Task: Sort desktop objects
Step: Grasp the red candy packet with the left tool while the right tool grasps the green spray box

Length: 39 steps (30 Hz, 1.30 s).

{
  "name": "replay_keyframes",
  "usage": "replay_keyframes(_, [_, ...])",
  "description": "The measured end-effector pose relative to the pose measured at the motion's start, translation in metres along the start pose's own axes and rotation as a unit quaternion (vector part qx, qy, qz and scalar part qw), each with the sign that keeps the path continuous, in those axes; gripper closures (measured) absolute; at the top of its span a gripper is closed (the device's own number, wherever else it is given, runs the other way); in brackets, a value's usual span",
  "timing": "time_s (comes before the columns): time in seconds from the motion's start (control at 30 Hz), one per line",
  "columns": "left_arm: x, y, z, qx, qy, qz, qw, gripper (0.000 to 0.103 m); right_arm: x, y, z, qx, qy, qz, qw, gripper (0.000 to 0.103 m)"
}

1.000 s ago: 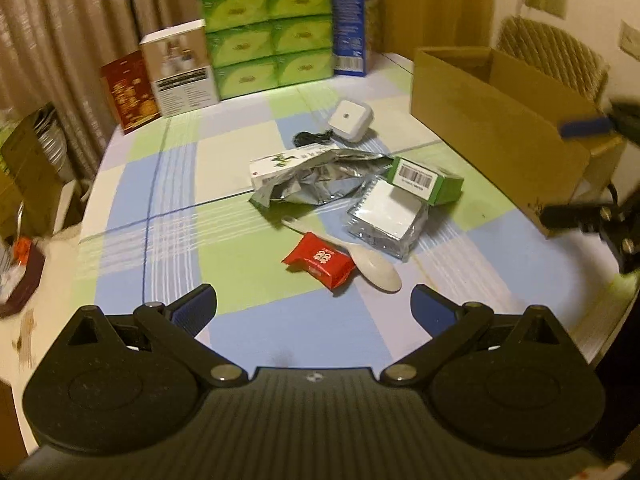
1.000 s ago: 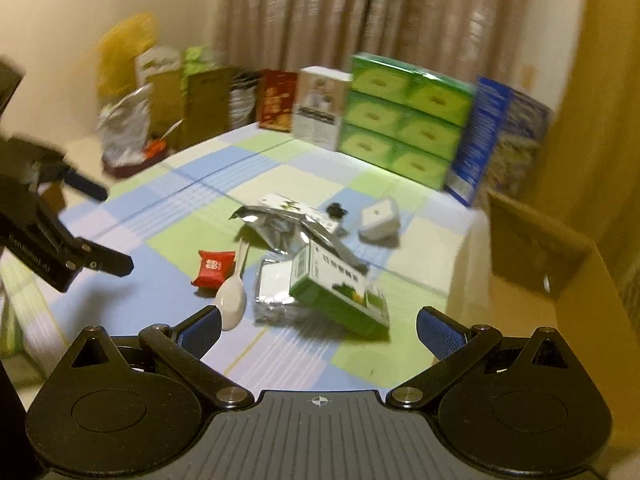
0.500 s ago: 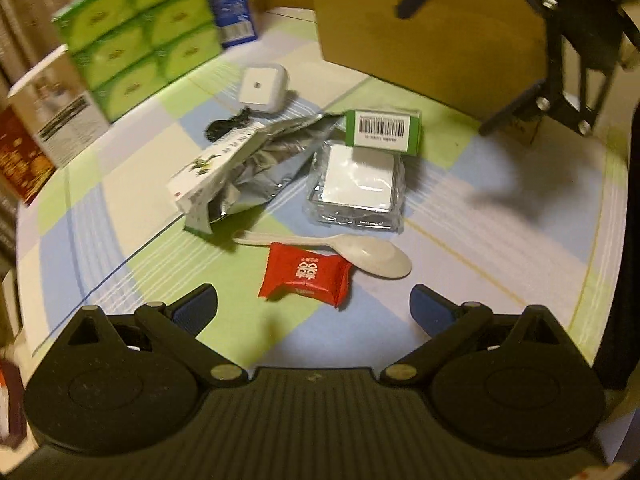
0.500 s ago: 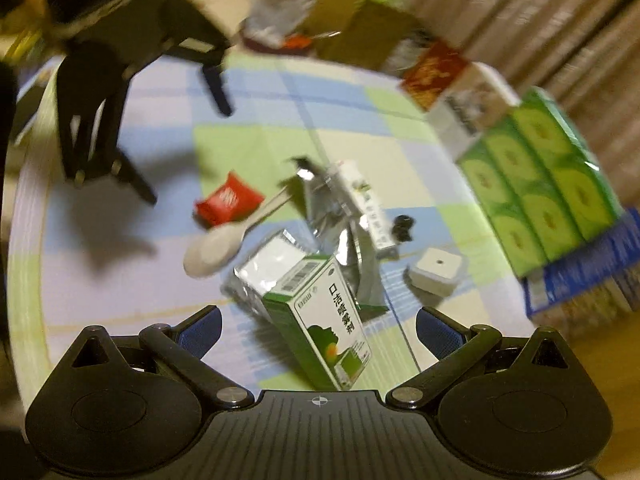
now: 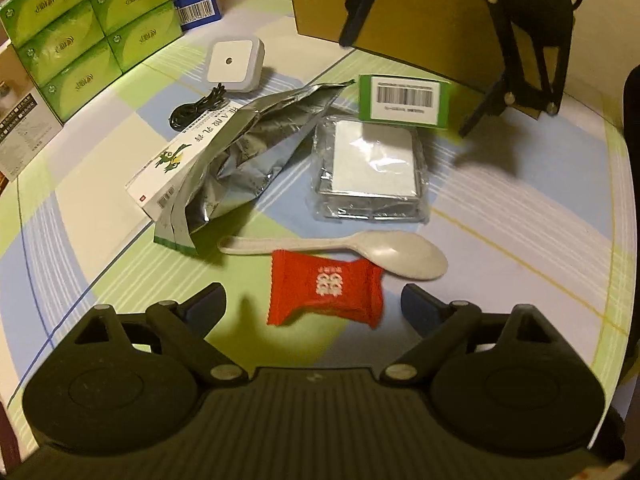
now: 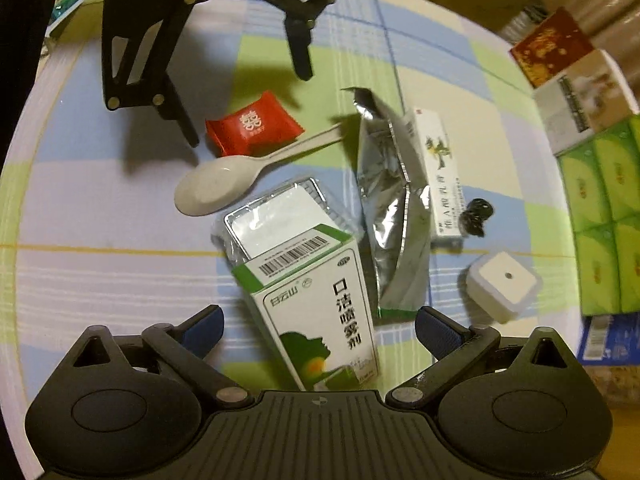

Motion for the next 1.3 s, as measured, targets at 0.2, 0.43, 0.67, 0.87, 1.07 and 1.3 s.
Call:
replay_keyframes(0.2, [-0.007, -0.001, 0.012, -0.003, 0.020, -0.005, 0.9998, 0.016, 0.002, -0.002, 0.012, -0.023, -0.022, 0.002, 0.999, 0.035])
replay_keyframes(0.43, [-0.004, -0.003, 0.018, -0.005, 0.037, -0.010, 0.9993, 0.028, -0.002, -0.002, 0.009, -0.033, -0.020, 0.032, 0.999, 0.037])
replay_keyframes(0.67, [-0.001, -0.009, 0.016, -0.007, 0.032, -0.041, 0.9986, 0.056, -0.011, -0.005, -0.004, -0.031, -0.012, 0.125, 0.992, 0.040])
replay_keyframes(0.87, [0.011, 0.003, 0.005, -0.023, 0.011, -0.088, 0.9958, 0.063, -0.034, -0.002, -0.023, -0.022, -0.040, 0.212, 0.976, 0.040])
replay_keyframes(1.07, [0.031, 0.019, -0.013, -0.017, 0.002, -0.129, 0.9915, 0.065, -0.051, 0.005, -0.039, 0.002, -0.050, 0.299, 0.953, 0.040])
replay_keyframes(1.3, [0.043, 0.024, -0.035, -0.001, -0.014, -0.157, 0.9874, 0.065, -0.059, 0.017, -0.055, 0.037, -0.038, 0.357, 0.933, 0.043])
Point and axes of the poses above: each gripper's, at about its wrist camera, not at the fingertips, and z roughly the way its jaws point, x to its right, y to its underside, the point moved 6 cm from there along z, roughly the way its jaws point, and after that the axes turned 6 degrees about -x, right-handed, at the moved point
